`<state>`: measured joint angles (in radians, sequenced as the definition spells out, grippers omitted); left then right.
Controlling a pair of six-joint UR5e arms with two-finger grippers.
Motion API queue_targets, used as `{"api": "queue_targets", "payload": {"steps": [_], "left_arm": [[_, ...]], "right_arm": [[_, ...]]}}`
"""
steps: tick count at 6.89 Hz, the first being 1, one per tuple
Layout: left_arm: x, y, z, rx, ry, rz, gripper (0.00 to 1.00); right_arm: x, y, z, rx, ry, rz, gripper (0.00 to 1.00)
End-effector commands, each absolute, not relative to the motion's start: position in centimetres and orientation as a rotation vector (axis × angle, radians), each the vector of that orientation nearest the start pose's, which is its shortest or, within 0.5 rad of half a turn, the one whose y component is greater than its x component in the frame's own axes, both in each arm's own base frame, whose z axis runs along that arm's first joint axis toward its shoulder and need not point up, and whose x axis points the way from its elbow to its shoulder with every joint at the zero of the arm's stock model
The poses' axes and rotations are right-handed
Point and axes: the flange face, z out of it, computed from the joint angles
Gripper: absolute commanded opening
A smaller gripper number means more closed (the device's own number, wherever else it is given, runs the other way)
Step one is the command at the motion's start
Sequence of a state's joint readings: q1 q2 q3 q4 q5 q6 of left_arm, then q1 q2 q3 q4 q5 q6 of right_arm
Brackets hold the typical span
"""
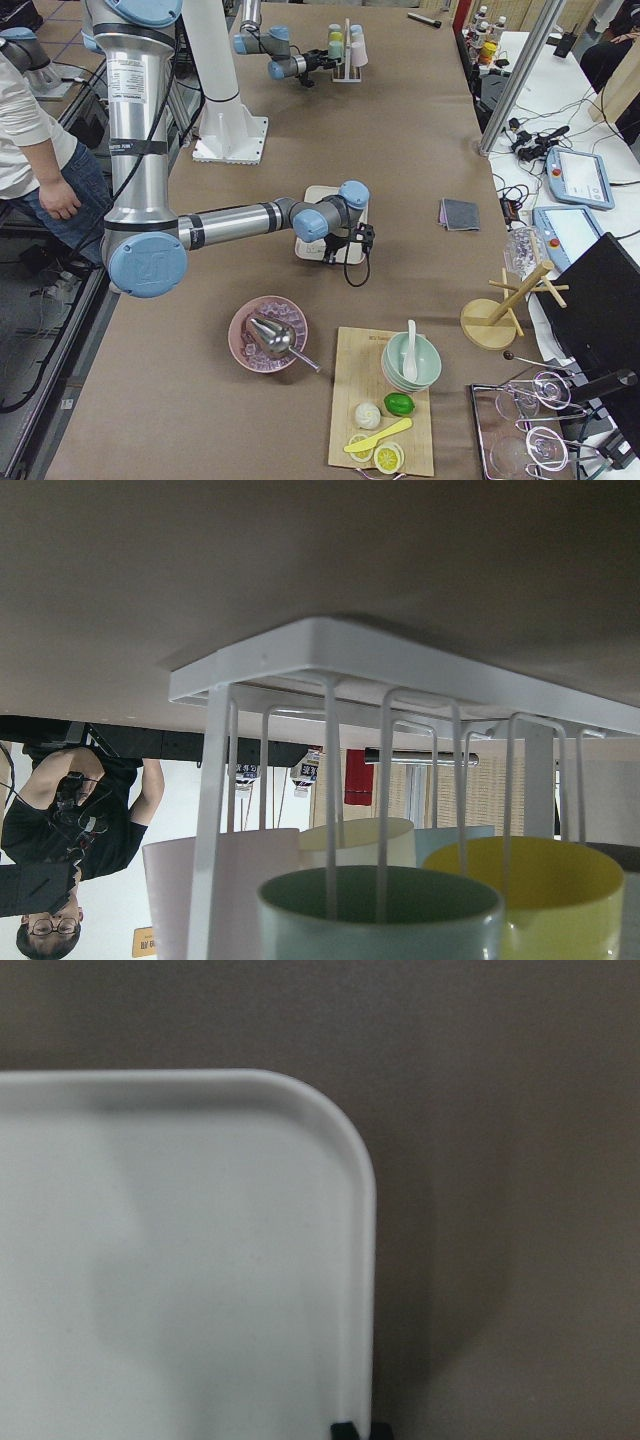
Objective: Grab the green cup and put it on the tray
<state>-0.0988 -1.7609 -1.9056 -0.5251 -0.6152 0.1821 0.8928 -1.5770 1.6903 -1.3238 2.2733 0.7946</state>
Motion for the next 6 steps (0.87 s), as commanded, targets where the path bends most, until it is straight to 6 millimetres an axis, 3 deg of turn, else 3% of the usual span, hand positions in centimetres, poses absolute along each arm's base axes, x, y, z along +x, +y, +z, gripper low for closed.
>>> {"api": "queue_targets", "payload": {"steps": [1,6], "left_arm": [[44.9,-25.9,49.5,0.187,-1.209,1.731,0.97],[45.3,-26.5,50.8,0.186,-1.203,1.726,0.97]], "right_arm": [[-26.4,-43.8,57.7,-0.208,-0.748,-0.017,0.00],[-22.9,-44.2,54.1,-0.201,-0.886,-0.010,0.00]]}}
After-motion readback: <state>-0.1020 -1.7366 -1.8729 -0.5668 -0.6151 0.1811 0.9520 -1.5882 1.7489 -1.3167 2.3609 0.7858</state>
